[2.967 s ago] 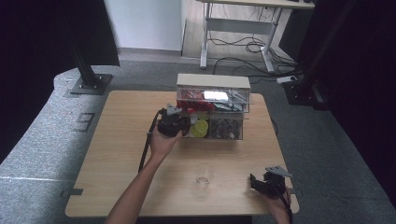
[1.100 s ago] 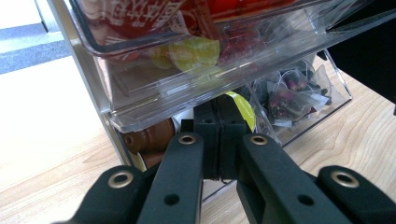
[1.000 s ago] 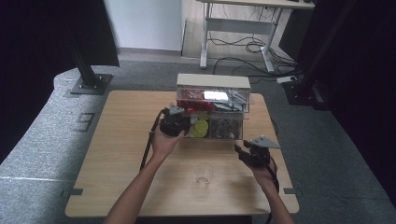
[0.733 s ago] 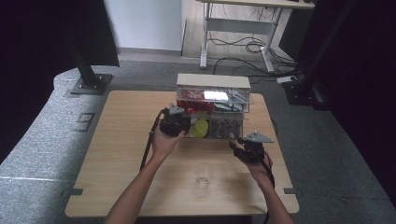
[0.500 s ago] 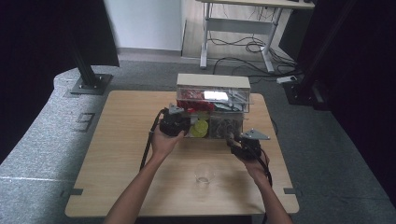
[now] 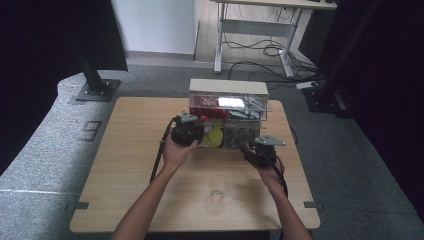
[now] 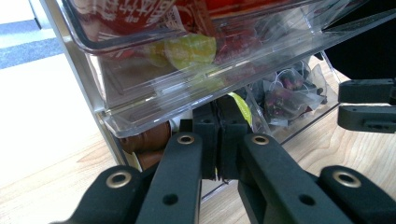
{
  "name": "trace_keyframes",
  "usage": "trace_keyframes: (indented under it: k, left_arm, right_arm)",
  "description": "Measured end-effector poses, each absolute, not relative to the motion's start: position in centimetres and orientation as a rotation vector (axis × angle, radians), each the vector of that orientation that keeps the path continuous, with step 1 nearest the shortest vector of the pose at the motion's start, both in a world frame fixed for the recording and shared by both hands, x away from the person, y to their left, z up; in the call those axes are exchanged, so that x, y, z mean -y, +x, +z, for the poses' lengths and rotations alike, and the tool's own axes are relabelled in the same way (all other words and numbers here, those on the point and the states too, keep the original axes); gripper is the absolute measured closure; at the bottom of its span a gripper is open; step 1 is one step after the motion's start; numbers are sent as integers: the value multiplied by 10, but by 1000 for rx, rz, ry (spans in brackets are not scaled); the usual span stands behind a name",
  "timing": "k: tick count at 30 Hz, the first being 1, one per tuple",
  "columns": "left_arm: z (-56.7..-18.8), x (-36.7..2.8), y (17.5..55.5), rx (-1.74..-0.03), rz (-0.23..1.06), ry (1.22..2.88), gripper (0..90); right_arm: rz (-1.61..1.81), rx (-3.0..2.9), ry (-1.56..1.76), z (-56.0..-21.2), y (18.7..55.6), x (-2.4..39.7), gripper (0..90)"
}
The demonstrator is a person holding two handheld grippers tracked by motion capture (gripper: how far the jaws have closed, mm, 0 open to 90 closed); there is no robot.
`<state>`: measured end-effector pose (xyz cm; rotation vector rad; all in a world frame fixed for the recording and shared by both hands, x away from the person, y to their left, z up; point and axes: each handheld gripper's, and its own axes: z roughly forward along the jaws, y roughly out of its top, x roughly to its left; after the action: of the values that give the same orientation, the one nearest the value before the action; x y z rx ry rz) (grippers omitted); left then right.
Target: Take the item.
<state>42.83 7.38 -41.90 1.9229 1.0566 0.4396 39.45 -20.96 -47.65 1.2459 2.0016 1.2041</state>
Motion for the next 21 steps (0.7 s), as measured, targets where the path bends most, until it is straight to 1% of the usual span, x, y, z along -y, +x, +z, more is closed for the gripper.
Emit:
trace_keyframes:
  k: [9,21]
  left_arm:
    - [-418,-72,429,-1054,436,1927,882]
    - [-416,-73,430,-1056,422,1922,884]
  right_arm:
    - [1202,-1985,1268,-463,403,217,564]
    - [1182,-2019,1257,-470,412,210,563]
